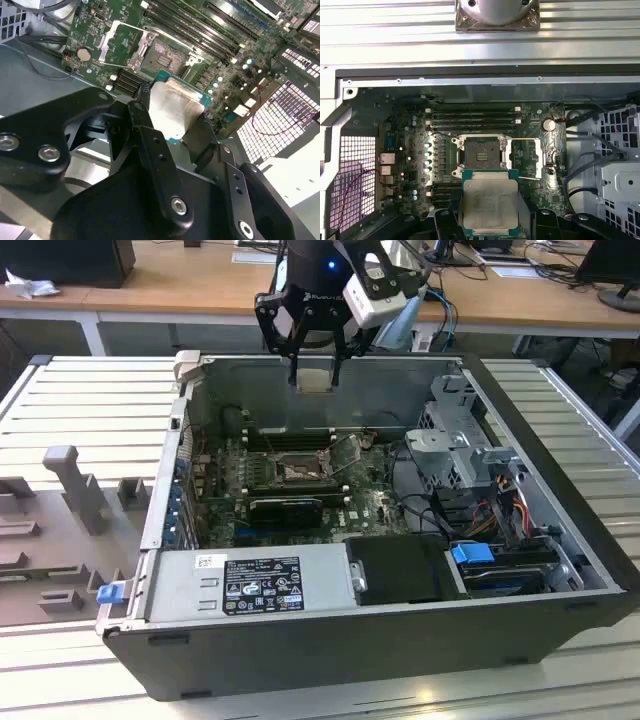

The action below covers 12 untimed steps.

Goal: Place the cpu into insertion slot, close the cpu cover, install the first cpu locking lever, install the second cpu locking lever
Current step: 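Place the cpu into insertion slot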

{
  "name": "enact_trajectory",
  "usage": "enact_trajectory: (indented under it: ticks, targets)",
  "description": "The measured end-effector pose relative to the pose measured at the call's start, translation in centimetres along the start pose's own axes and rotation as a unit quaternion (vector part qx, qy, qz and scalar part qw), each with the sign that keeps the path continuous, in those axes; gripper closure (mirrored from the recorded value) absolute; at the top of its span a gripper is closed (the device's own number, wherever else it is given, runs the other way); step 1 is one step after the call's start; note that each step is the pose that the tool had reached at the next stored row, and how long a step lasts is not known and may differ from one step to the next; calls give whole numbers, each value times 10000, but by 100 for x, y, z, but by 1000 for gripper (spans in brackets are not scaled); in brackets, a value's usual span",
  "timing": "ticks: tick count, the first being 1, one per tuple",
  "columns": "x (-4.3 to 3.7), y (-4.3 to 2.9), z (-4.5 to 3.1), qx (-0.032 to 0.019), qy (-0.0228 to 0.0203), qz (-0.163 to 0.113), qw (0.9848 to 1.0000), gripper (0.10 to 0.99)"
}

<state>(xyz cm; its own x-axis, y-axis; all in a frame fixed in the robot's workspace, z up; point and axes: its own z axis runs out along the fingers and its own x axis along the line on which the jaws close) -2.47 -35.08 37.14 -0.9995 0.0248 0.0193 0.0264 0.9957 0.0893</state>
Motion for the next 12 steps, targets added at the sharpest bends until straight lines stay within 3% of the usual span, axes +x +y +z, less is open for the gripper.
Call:
enact_trajectory:
  ticks: [6,12]
  targets:
    - [0,0,0,-6,-33,366,9993,553]
    - [-2,0,0,-7,-36,399,9992,553]
